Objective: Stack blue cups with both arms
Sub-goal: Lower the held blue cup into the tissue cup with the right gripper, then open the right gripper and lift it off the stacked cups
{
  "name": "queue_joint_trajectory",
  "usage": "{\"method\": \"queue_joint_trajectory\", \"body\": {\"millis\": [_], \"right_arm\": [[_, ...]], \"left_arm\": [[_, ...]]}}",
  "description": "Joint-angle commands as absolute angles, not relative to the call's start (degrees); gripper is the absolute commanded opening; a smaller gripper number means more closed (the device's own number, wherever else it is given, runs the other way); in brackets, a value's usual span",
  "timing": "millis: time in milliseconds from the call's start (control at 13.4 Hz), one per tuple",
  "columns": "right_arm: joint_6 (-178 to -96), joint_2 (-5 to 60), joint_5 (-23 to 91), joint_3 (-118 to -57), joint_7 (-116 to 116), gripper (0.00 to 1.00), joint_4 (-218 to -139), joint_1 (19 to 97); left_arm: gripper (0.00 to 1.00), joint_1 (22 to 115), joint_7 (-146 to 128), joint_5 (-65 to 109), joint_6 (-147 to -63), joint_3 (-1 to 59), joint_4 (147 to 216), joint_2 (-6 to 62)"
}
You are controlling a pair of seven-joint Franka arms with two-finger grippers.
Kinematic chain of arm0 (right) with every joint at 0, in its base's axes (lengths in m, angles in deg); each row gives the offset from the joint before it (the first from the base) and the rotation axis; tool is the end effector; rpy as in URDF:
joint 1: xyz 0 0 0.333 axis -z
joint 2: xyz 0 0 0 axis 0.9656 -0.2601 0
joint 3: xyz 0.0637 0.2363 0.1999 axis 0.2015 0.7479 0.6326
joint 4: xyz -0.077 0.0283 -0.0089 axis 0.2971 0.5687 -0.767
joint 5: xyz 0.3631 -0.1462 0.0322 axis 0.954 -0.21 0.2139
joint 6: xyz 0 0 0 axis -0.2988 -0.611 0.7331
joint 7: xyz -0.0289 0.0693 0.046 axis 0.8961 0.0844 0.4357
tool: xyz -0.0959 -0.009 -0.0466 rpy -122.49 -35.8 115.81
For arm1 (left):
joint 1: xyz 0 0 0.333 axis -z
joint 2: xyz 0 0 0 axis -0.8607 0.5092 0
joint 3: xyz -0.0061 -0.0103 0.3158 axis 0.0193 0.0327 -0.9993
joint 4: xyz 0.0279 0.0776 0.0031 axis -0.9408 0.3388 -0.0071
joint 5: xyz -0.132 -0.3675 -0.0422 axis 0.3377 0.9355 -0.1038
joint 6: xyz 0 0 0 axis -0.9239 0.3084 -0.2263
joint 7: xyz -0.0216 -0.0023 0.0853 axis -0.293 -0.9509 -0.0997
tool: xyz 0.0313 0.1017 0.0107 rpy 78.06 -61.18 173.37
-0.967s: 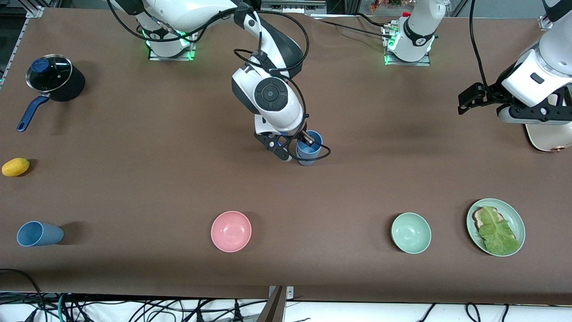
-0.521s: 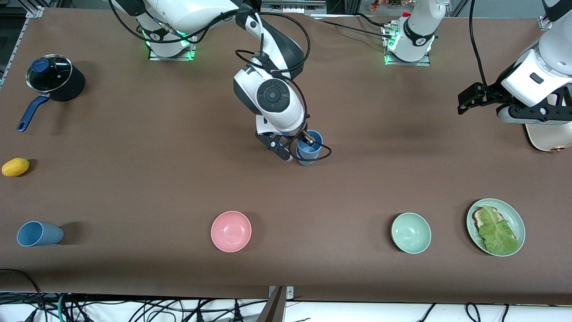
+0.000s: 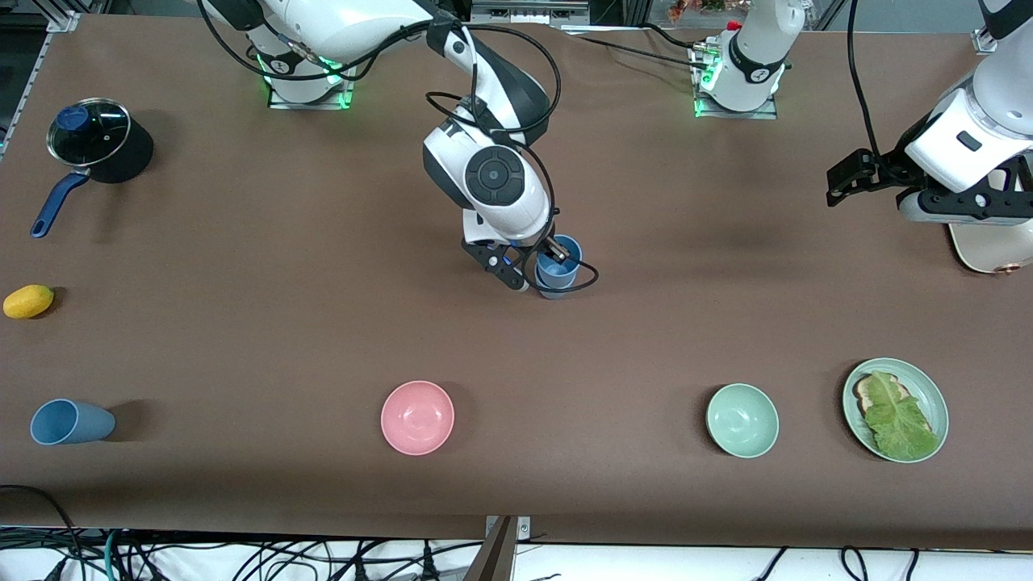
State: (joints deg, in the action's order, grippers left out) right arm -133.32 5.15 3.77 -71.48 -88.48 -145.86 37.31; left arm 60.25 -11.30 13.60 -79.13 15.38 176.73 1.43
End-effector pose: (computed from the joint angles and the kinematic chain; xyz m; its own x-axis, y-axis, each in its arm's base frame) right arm 0.5321 0.5434 0.3343 0.7362 -0.6335 -0.2379 -0.6586 -0.7516 -0.0368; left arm 0.5471 -0.0539 0.5937 0.9983 -0.0271 -0.0524 -0.0266 -0.9996 0.0104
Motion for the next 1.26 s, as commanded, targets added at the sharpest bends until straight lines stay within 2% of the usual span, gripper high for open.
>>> {"method": "queue_joint_trajectory", "body": {"millis": [0,149,223,372,521,744,1190], "right_arm": [[-132.86,4.97,4.36,-71.2,-89.53,0.07,-145.48,37.3],[-132.68,4.97,4.36,-71.29,-89.62,0.55,-145.48,37.31],[-132.68,4.97,4.28,-71.29,-89.62,0.76,-145.48,37.31],[-132.68,5.06,4.28,-71.38,-89.62,0.93,-145.31,37.39],[-132.6,5.15,4.19,-71.46,-89.36,0.98,-144.96,37.57],[-131.55,5.76,4.27,-71.64,-89.0,0.99,-144.69,39.05],[-117.42,10.5,4.19,-71.55,-76.03,1.0,-143.37,47.39]], "left_arm": [[1.0,60.53,-12.6,14.68,-78.01,15.03,175.95,1.39],[1.0,60.53,-12.6,14.68,-78.01,15.03,175.95,1.39],[1.0,60.45,-12.6,14.59,-78.01,14.94,175.95,1.39],[1.0,60.53,-12.51,14.59,-78.01,14.94,175.95,1.39],[1.0,60.53,-12.51,14.59,-78.01,15.03,175.95,1.39],[1.0,60.53,-12.6,14.59,-78.01,14.94,175.95,1.39],[1.0,60.53,-12.6,14.59,-78.1,15.12,175.95,1.47]]}}
